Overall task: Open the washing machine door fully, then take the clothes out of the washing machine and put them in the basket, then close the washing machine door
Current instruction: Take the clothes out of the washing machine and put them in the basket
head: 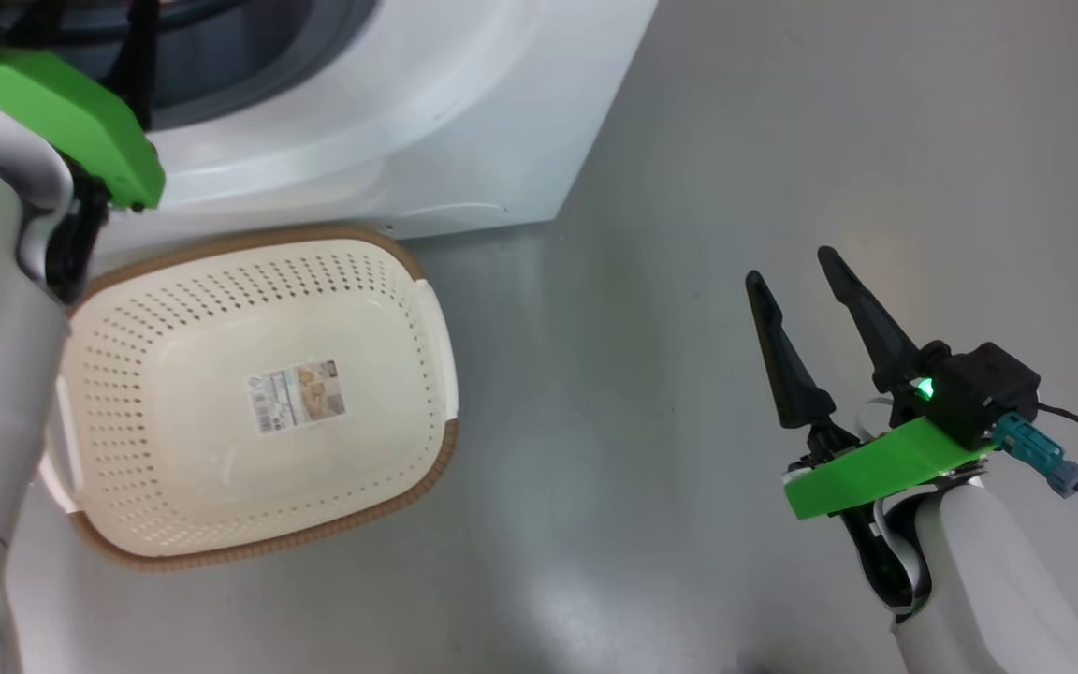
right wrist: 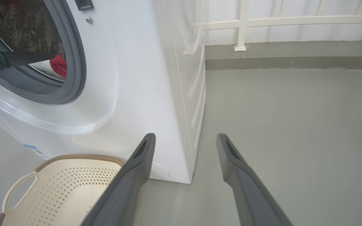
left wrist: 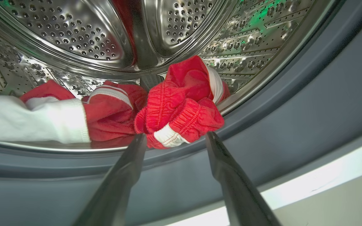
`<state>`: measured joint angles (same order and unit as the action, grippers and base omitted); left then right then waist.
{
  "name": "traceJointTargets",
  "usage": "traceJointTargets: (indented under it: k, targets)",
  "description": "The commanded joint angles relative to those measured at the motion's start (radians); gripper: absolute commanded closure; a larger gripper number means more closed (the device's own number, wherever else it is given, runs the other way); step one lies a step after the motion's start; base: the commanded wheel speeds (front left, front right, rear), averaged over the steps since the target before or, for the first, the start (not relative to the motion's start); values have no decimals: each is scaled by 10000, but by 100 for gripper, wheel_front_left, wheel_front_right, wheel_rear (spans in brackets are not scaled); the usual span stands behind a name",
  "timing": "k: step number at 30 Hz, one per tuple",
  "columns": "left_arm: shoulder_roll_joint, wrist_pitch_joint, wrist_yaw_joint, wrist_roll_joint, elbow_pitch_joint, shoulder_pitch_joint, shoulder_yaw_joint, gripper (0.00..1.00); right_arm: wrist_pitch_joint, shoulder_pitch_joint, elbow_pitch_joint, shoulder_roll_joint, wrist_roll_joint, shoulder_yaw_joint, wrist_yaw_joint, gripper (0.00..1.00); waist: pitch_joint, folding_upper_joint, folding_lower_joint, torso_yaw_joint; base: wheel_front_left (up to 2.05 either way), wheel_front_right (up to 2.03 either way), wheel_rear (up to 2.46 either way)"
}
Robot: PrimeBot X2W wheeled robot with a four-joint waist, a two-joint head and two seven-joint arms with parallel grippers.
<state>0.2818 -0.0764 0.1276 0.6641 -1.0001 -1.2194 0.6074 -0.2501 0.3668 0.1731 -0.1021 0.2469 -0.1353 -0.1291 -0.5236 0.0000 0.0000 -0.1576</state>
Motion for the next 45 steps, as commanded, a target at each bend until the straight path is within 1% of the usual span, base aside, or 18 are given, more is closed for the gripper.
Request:
traceJointTargets:
  k: [1,10,21,26,27,28,30,31,36,45]
  targets:
    - [515,67,31,171,83,-417,-26,0,-117,31,-249,58,-48,-263,-16,0,-304,0,0,-265,0,0,0]
    - [1125,390,31,1037,-159,-1275,1093,0,-117,255,-256,208,-54,-440,-16,0,-796,0,0,-640,0,0,0]
    - [1468,324,31,1763,-325,-1944,2285,0,-117,393,-271,329,-63,-587,-16,0,-1145,0,0,-893,0,0,0]
    - [1533,261,31,2053,-431,-2093,2752,0,-117,437,-307,370,-68,-588,-16,0,-1204,0,0,-942,0,0,0]
    - [1534,251,31,2102,-444,-2117,2852,12,-117,441,-308,375,-72,-583,-16,0,-1206,0,0,-942,0,0,0]
    - [1537,233,31,2156,-454,-2132,2946,34,-117,445,-304,380,-78,-584,-16,0,-1199,0,0,-943,0,0,0]
    - [1542,185,31,2264,-494,-2162,3121,98,-117,466,-292,385,-88,-587,-16,0,-1183,0,0,-941,0,0,0]
    - [1536,162,31,2326,-499,-2168,3205,100,-117,476,-291,387,-95,-585,-16,0,-1170,0,0,-936,0,0,0]
    - [1521,-94,31,2703,-498,-2185,3515,100,-117,526,-290,382,-112,-580,-16,0,-1114,0,0,-888,0,0,0]
    - [1430,-1073,31,3596,-330,-1897,3749,100,-117,500,-256,275,-143,-470,-16,0,-829,0,0,-628,0,0,0]
